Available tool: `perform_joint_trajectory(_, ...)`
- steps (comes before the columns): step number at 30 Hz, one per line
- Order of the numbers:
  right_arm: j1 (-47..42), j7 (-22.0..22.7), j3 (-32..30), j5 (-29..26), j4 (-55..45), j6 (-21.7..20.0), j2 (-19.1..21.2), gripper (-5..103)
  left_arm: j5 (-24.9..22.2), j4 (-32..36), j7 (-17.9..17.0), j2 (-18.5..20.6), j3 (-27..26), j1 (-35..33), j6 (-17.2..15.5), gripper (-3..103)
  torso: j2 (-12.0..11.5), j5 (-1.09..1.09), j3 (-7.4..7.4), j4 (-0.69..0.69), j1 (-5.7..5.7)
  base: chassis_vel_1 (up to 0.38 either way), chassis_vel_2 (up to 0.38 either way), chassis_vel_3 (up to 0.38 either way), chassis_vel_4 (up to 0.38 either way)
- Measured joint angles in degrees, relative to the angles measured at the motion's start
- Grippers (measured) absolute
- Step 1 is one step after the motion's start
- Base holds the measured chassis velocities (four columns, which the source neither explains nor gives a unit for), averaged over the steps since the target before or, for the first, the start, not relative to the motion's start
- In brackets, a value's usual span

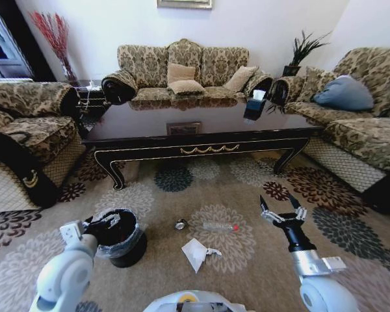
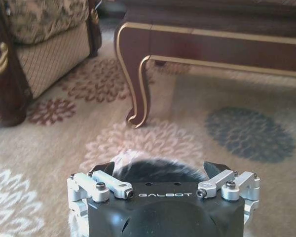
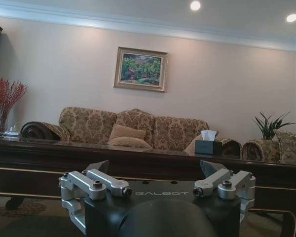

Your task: Move to the front of the table and pick up the trash from the floor, then place it into the trash bin.

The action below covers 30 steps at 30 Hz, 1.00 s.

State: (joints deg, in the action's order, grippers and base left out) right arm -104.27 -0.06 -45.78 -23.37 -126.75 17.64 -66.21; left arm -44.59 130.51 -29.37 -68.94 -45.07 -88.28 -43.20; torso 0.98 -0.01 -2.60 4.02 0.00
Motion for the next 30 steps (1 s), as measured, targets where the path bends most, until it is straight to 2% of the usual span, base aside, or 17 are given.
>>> perform_joint_trajectory(5, -0.16, 0.07, -0.08, 0.14, 0.31, 0.32, -0.24, 100, 0.05, -4.13, 0.37, -0.66, 0.01, 0.21, 0.16, 100, 0.00, 0.00, 0.00, -0.01, 0.00, 0.000, 0.000, 0.000, 0.000)
perform_joint_trajectory(12, -0.14, 0.11, -0.15, 0.32, 1.12, 0.83, -0.51, 100, -0.40, -3.77, -0.11, -2.08, -2.29, -1.15, 0.58, 100, 0.00, 0.02, 0.00, 0.00, 0.00, 0.000, 0.000, 0.000, 0.000)
perform_joint_trajectory(18, 0.34, 0.10, 0.22, 0.43, 1.72, 1.15, -0.55, 100, -0.16, -7.88, -0.89, -2.32, -3.70, -1.63, 0.77, 100, 0.00, 0.01, 0.00, 0.00, 0.00, 0.000, 0.000, 0.000, 0.000)
perform_joint_trajectory(30, 1.23, 0.10, 0.71, 0.48, 3.10, 1.37, -0.26, 100, 0.09, -13.23, -0.52, -3.12, -1.95, 0.21, 0.95, 100, 0.00, 0.01, 0.00, 0.00, 0.00, 0.000, 0.000, 0.000, 0.000)
